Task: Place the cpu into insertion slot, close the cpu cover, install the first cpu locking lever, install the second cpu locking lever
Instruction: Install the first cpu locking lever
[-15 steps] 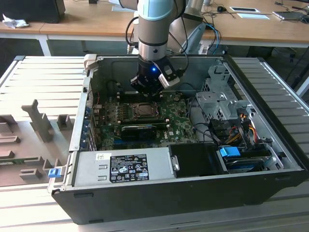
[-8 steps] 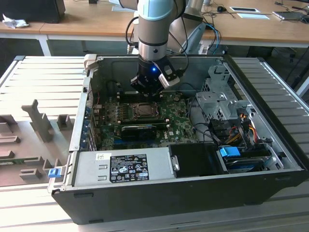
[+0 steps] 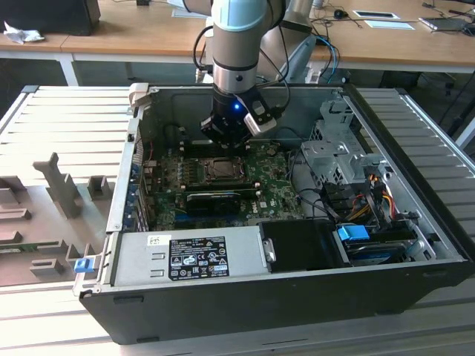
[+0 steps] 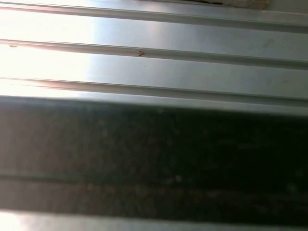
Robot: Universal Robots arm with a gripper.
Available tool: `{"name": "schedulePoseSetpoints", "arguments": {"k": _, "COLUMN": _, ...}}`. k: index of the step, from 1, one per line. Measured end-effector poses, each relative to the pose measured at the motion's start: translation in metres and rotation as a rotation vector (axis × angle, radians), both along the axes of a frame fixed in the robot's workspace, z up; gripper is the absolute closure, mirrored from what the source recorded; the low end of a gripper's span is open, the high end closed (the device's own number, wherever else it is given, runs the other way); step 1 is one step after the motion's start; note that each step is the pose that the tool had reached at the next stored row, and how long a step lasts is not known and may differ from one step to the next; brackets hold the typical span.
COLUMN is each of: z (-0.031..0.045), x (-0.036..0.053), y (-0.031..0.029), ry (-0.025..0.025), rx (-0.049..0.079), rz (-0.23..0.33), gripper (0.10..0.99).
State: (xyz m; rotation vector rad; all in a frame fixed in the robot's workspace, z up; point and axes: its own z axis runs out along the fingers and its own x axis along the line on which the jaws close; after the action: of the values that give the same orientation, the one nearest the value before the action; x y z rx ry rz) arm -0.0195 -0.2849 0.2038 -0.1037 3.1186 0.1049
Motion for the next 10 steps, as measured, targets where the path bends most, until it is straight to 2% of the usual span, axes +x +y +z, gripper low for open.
{"name": "schedulePoseSetpoints", "arguments": {"k": 7, "z": -0.0021, "x": 0.0001, "y": -0.0011, "ry": 0.0001, "rx": 0.000, "rz": 0.000, "gripper": 0.980}}
{"name": "schedulePoseSetpoints", "arguments": {"k": 10, "z": -0.0026, "x": 0.0002, "y": -0.0010, "ry": 0.0002, "rx": 0.008, "rz": 0.000, "gripper": 0.980}}
